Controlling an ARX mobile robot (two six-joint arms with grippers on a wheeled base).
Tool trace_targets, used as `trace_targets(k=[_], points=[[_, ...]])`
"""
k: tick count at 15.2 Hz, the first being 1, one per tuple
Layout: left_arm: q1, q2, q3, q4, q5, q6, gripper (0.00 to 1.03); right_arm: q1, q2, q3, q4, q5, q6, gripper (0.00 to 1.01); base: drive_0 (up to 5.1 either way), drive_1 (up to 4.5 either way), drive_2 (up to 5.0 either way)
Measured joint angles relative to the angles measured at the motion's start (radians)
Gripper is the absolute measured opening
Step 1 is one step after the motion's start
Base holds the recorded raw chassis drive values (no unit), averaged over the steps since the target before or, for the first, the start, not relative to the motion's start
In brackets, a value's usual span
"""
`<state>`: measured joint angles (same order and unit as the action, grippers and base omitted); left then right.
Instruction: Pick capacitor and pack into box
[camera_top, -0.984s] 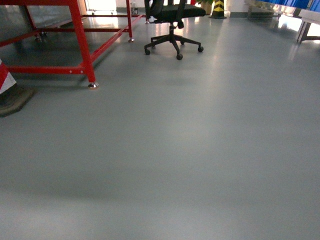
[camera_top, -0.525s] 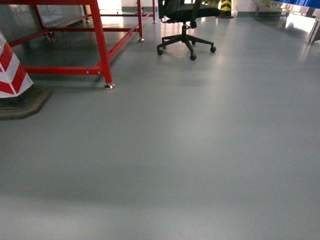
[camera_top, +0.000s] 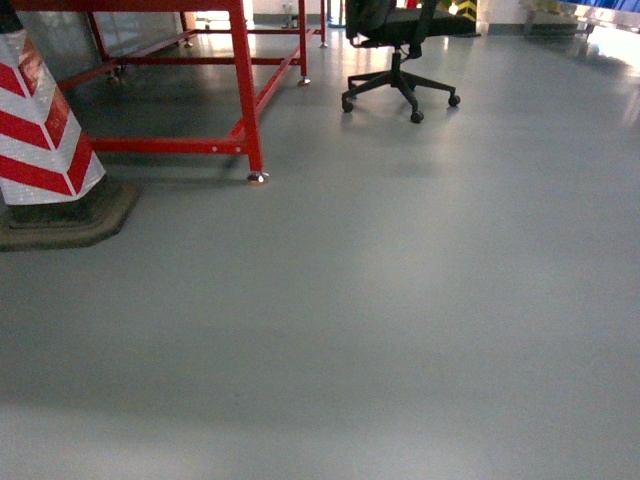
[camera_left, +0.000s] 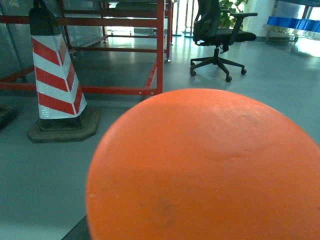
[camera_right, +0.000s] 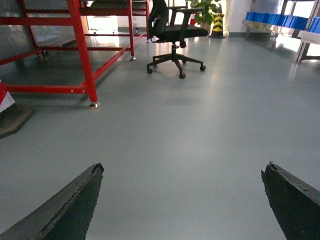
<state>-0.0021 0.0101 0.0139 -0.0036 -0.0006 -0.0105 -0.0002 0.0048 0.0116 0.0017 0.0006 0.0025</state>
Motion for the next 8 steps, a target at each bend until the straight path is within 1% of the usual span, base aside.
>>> trace_targets(k=[5,8], points=[[0.0,0.0,0.0,-0.002,0.001,0.0,0.44,0.0,0.0,0.0,-0.009,0.0,0.0,0.98,-4.9,3.35,1.5],[0.0,0.0,0.0,-0.003,0.0,0.0,0.44,0.0,0.0,0.0,-0.006,0.0,0.0,0.98,-5.0,2.37,2.4]])
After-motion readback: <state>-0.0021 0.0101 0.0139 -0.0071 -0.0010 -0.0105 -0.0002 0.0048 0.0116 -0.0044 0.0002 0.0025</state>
